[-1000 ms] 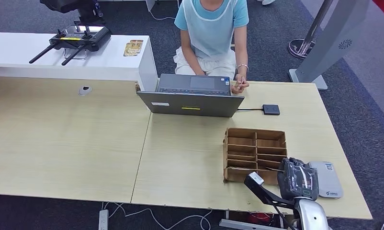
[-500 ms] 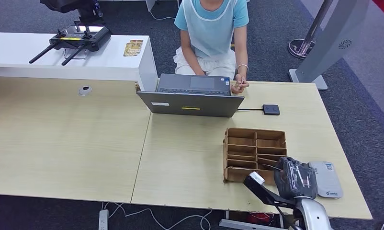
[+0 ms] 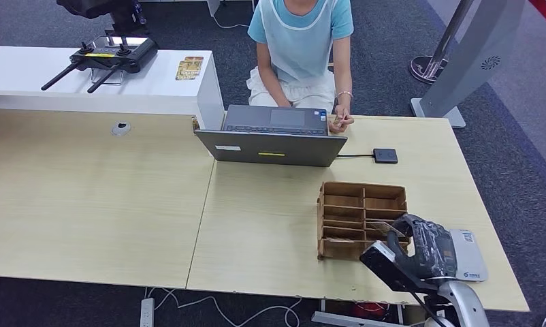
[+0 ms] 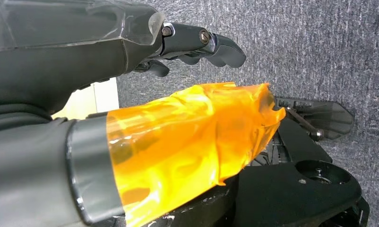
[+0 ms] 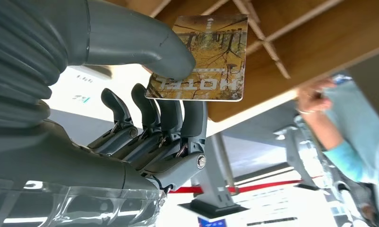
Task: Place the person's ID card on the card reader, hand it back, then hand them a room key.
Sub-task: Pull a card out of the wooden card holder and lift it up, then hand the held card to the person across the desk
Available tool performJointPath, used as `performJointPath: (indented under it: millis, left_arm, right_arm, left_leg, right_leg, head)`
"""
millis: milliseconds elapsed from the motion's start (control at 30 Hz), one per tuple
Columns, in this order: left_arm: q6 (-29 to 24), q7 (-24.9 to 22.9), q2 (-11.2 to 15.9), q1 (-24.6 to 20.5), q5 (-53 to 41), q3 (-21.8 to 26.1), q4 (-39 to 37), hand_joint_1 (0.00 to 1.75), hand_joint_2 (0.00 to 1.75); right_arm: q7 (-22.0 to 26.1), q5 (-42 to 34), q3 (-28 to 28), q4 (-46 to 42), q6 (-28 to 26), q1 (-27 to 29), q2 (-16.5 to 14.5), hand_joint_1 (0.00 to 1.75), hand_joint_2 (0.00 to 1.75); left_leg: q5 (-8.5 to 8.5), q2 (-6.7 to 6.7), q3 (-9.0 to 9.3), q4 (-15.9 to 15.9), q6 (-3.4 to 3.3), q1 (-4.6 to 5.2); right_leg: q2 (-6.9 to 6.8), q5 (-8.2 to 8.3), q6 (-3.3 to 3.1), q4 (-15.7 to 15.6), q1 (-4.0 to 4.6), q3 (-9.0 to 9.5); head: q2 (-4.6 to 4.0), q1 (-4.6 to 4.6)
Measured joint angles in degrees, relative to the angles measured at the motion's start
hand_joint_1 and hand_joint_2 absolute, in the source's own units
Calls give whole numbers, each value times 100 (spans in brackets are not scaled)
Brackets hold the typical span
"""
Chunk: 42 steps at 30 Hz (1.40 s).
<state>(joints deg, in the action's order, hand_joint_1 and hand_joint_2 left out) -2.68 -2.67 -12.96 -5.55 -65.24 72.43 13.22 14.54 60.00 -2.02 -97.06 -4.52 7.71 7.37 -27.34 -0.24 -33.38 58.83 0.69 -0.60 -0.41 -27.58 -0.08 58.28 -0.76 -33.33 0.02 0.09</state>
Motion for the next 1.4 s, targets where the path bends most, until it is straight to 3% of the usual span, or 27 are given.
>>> performJointPath:
  millis: [367,633,1033,1400]
  left_arm:
    - [44,53,6,0,-5,0,0,0,0]
    - [89,101,30,-5,-27,0,0,0,0]
    - [147,104,45,-24,-88,0,0,0,0]
    - [201,192,67,-33,-186,-5,0,0,0]
  right_arm:
    - [624,-1015,-106,-382,165,-1,277,161,175]
    - [823,-1301,-97,-460,267,-560,539,171,175]
    - [762,-1347,358,-182,480,-2123,1044,172,175]
    - [578,-1663,1064,866,821,-3947,1154,172,175]
  left_leg:
    - [0,0,-1,0,0,0]
    - [1,4,-1,0,0,1]
    - [2,3,-1,1,1,0]
    - [5,2,-2,1,2,1]
  right_leg:
    - [0,0,0,1,0,1]
    - [3,3,-1,1,0,2]
    - [3,4,-2,3,0,1]
    - [3,5,-2,6,0,1]
  head:
    - [-2,0]
    - [-1,1]
    - [-2,1]
    - [0,1]
